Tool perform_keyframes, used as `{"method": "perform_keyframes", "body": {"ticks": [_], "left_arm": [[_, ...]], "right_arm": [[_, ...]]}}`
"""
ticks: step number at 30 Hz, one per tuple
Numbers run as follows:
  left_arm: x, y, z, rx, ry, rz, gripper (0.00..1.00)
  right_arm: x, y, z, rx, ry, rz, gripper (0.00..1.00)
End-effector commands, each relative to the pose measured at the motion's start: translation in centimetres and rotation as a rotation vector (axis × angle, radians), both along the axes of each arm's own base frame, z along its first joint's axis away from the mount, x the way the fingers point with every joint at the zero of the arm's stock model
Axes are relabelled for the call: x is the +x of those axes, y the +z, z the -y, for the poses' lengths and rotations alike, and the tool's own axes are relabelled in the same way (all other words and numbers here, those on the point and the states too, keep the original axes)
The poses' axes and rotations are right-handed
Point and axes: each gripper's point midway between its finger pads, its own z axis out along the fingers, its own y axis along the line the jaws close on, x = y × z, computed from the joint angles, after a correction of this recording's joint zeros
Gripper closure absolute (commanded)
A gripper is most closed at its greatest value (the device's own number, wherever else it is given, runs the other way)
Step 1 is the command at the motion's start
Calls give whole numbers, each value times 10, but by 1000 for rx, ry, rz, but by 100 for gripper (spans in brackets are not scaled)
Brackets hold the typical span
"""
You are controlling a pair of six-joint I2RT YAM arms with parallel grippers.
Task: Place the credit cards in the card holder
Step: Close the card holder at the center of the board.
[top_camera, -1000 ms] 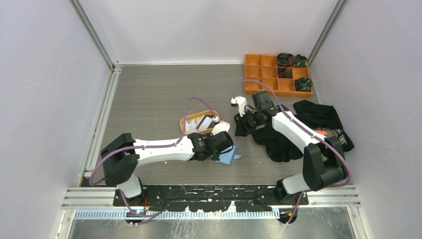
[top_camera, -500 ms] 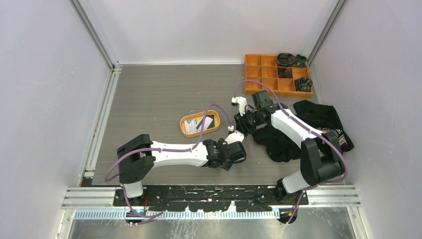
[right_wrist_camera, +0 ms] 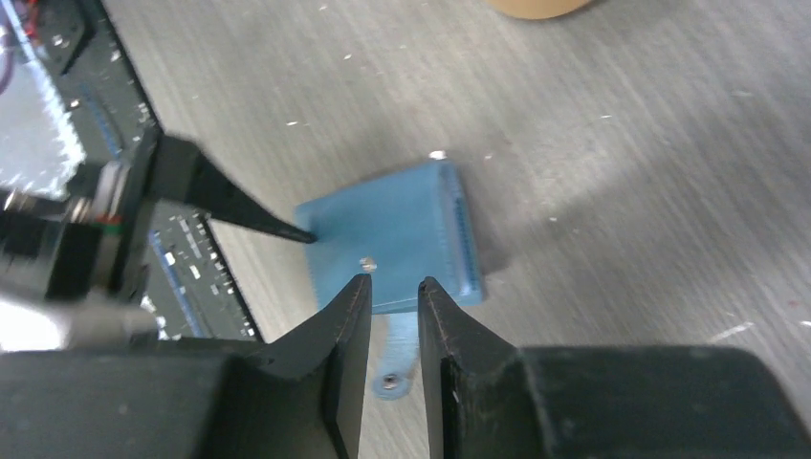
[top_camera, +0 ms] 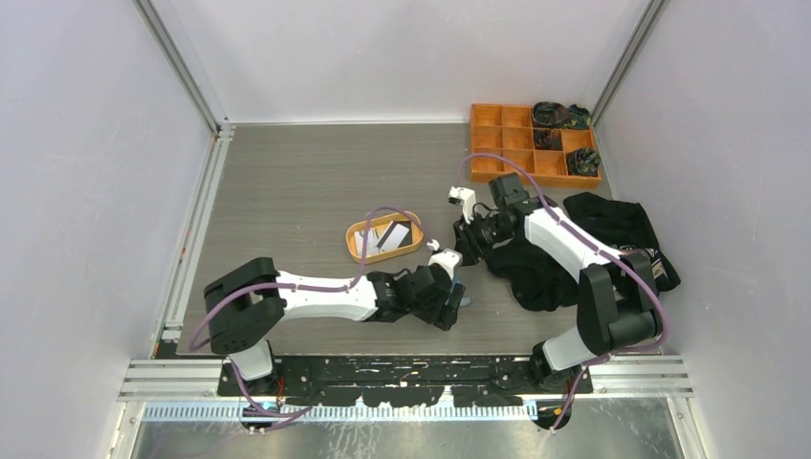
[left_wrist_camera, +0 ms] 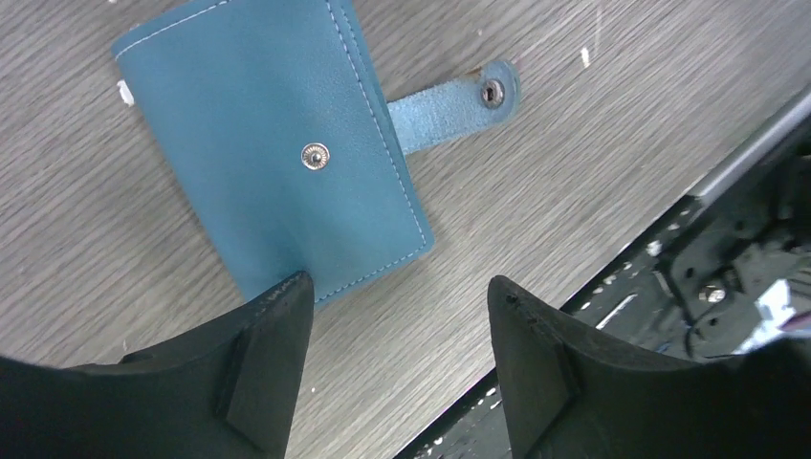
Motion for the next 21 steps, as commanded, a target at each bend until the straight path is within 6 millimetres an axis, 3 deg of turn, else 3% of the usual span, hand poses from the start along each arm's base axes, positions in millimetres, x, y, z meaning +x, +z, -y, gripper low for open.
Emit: {"method": "perform_keyframes", "body": {"ticks": [1,6,10,15,21], "left_arm": [[3,14,24,-241,-22,-70,33],[8,18,19,-315,-8,-79,36],[7,29,12,-382,-6,-71,38],[14,51,-13,-436,47,21,39],[40,26,-51,-425,208,-16,43]], "right_arm": [[-18,15,-15,103,129,-47,71],[-25,-14,-15,-25,193,-91,75],[-15,-40,-6,-188,177,-70,76],[-8,-51,8,-286,164,-47,78],[-14,-50,12,-288,216,-25,77]]}}
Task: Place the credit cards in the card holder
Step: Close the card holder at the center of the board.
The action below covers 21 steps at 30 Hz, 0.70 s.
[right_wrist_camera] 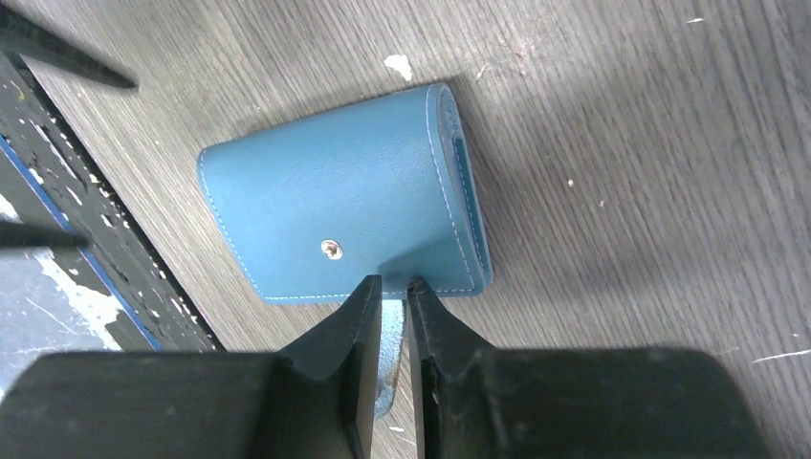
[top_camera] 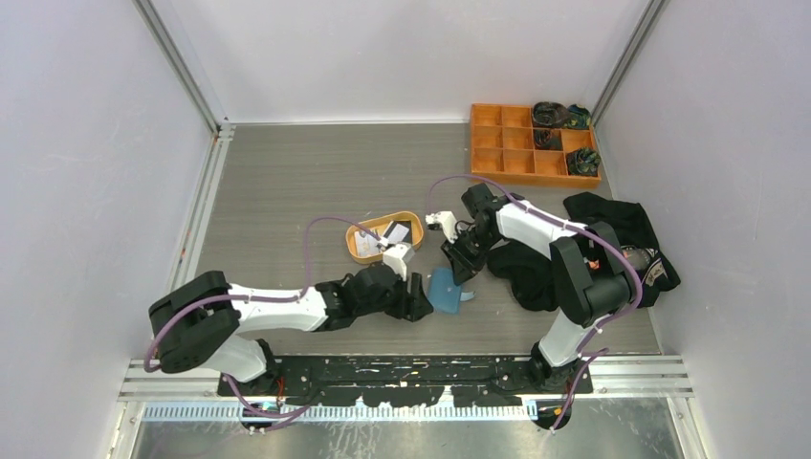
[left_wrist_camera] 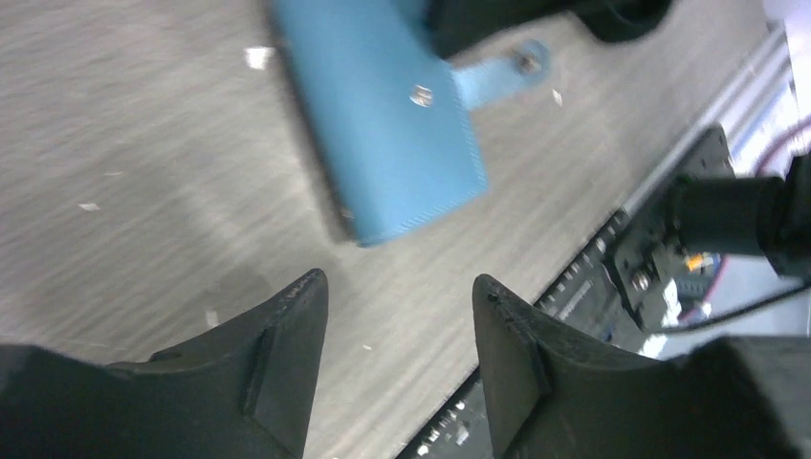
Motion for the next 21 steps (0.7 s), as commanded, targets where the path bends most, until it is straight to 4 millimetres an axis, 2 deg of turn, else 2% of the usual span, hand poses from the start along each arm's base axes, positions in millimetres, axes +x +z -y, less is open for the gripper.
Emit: {"method": "perform_keyframes", "body": {"ticks": [1,5,11,16,19,21], "left_arm": [[37,0,-12,-69,156,-19,47],[51,-12,-6,-29,220,-51,51],[57,-30,15,3,206,-99,52],[56,-43,8,95,242,-90,53],[55,-46,3,132,257,-73,53],[53,-46,2,143,261,-63,54]], "right_arm": [[9,11,3,0,53,76,77],[9,14,1,24,72,109,76],[9,24,-3,69,88,158,73],[9,41,-2,105,122,262,66],[6,41,9,75,204,340,58],[2,35,16,58,275,376,57]]}}
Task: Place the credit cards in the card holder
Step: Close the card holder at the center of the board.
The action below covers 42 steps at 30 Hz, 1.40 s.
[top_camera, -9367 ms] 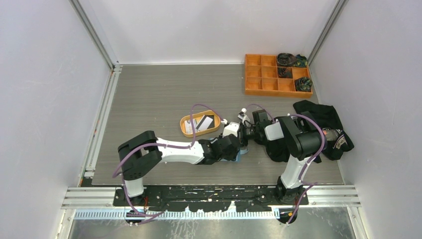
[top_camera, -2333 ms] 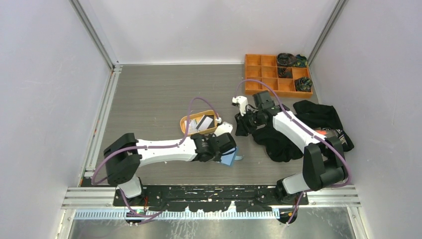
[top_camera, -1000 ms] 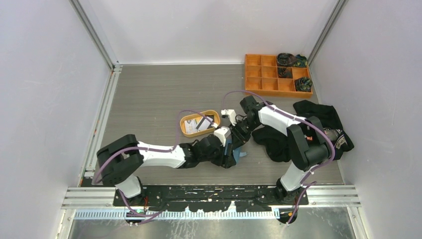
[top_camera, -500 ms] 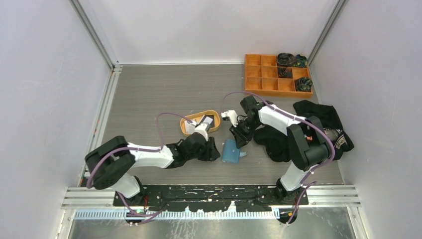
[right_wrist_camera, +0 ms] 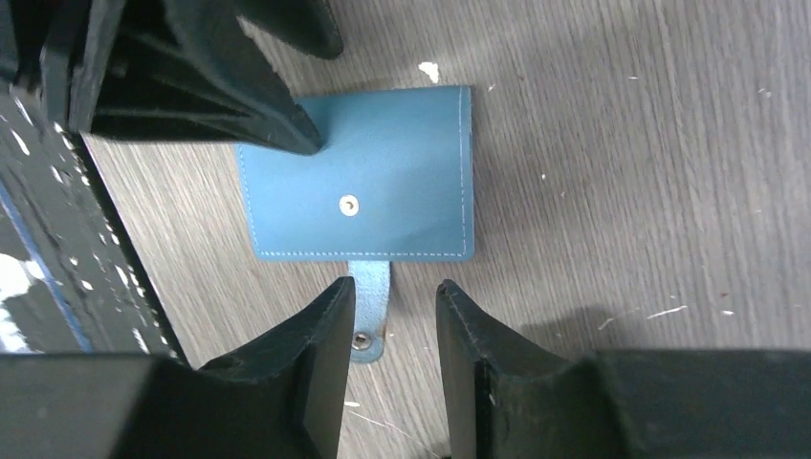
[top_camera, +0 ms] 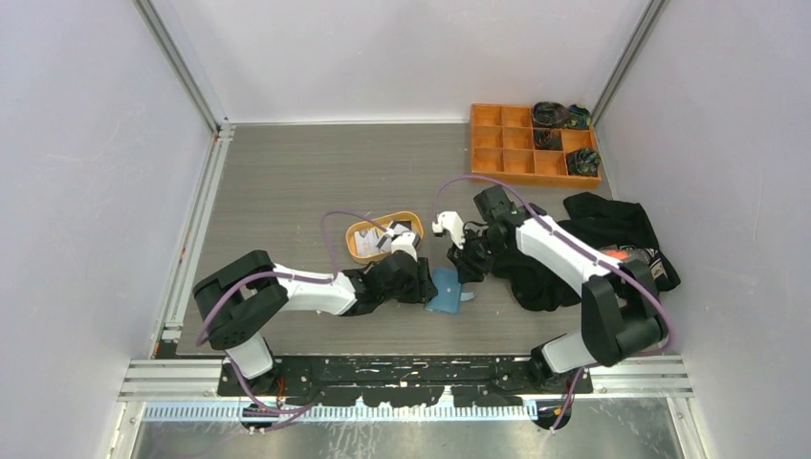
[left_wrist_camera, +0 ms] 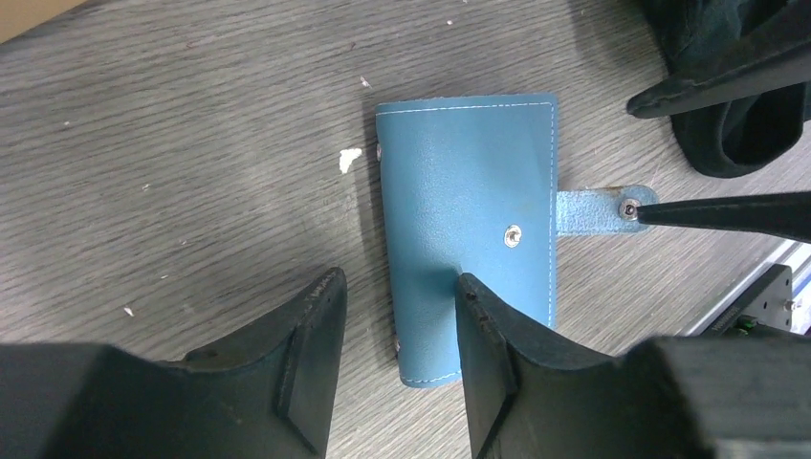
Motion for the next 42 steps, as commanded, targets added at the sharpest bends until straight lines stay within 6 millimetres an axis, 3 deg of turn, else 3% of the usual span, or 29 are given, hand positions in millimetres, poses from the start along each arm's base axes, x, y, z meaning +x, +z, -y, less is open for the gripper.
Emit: {"method": "perform_keyframes", "body": {"ticks": [1,4,8,12,18,23,25,30,33,36,39,42], "left_arm": [[-1,-11,-11,90,33,11,54],[-3,-10,-10,86,31,14,55],[-6,-12,-9,68,31,11,56],[-9,-13,-8,40,24,17,56],[-15,-13,-10,-4,26,20,57],[-20,-11,-18,-32,74,9,58],[-23,-11,-21,-53,98,3,63],[-25,-9,-31,-85,170,10,69],[-22,-6,-32,-104,192,29,69],[-19,-7,-32,-111,201,34,69],[-19,-7,-29,-122,210,25,70],[-18,-8,-28,-122,242,3,79]], "right_arm": [[-2,-2,12,-18,168,151,57],[-7,-17,16,-27,271,191,62],[6,-31,23,-98,221,177,79],[14,-41,23,-123,166,171,85],[16,-51,2,-155,175,193,86],[19,-49,-27,-138,195,225,85],[24,-50,-40,-160,225,264,85],[45,-29,-67,-119,207,297,79],[57,-14,-52,-144,157,355,74],[61,14,-32,-95,63,389,69],[49,54,-22,22,-44,357,55],[17,71,-22,138,-60,222,27]]}}
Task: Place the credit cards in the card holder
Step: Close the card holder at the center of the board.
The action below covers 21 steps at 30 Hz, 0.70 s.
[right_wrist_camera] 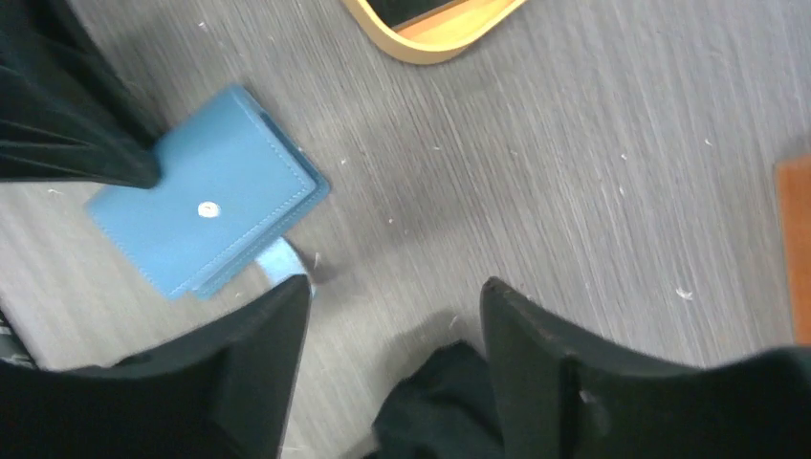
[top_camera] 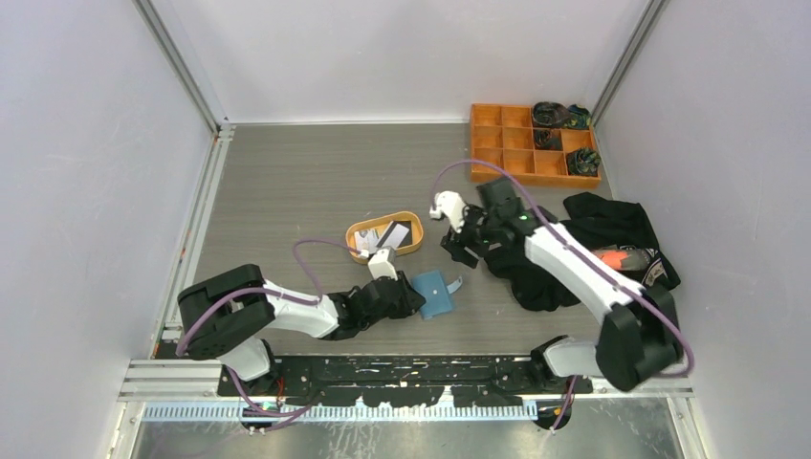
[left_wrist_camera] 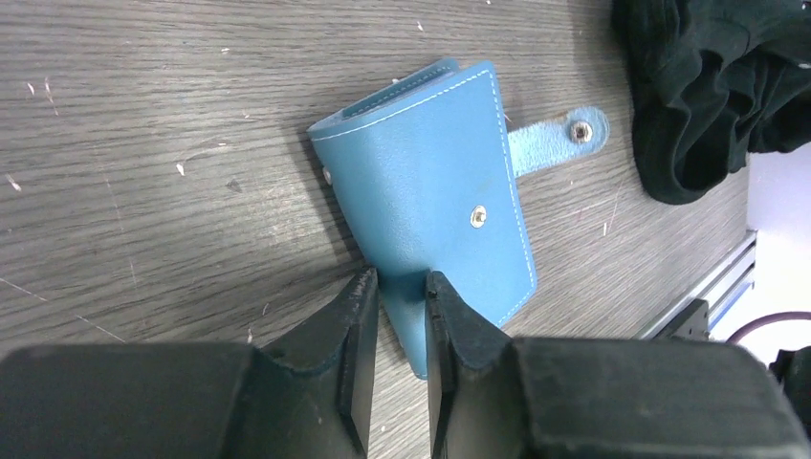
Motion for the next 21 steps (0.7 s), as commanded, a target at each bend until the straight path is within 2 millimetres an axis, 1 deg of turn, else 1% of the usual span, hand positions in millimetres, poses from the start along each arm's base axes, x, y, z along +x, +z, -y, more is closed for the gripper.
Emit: {"method": "perform_keyframes", "body": {"ticks": [1,2,3,4,5,6,8,10,15,16,17,18,19,21], "left_arm": [[4,-7,-6,28,62,-2,79],[3,-6,-5,26,72,0,79],[3,-6,-6,28,85,6,79],[3,-6,-6,28,98,13,79],[2,-6,-7,33,118,15,80],[2,-6,-8,40,135,14,79],[1,-6,-8,61,164,17,79],[-1,-6,-7,77,187,22,80],[-6,-7,1,67,207,19,80],[-6,-8,2,62,209,17,80],[-7,-8,3,61,209,16,80],[-7,-9,3,61,213,15,80],[-7,-9,4,62,212,18,80],[-7,-8,5,65,215,22,80]], "right_arm": [[-43,42,-10,241,-43,-192,15],[-49,41,-11,272,-70,-258,10],[-54,38,-11,282,-84,-322,8],[-56,34,-9,273,-114,-377,2],[-55,30,-7,250,-164,-419,1],[-52,24,-2,220,-218,-455,1],[-50,18,6,176,-274,-504,1],[-45,11,14,151,-336,-523,1],[-45,-3,26,123,-405,-586,1],[-46,-5,26,118,-410,-601,2],[-46,-7,25,119,-414,-616,9],[-46,-9,25,114,-424,-634,19],[-47,-12,24,106,-429,-653,26],[-49,-17,24,90,-431,-693,35]]}}
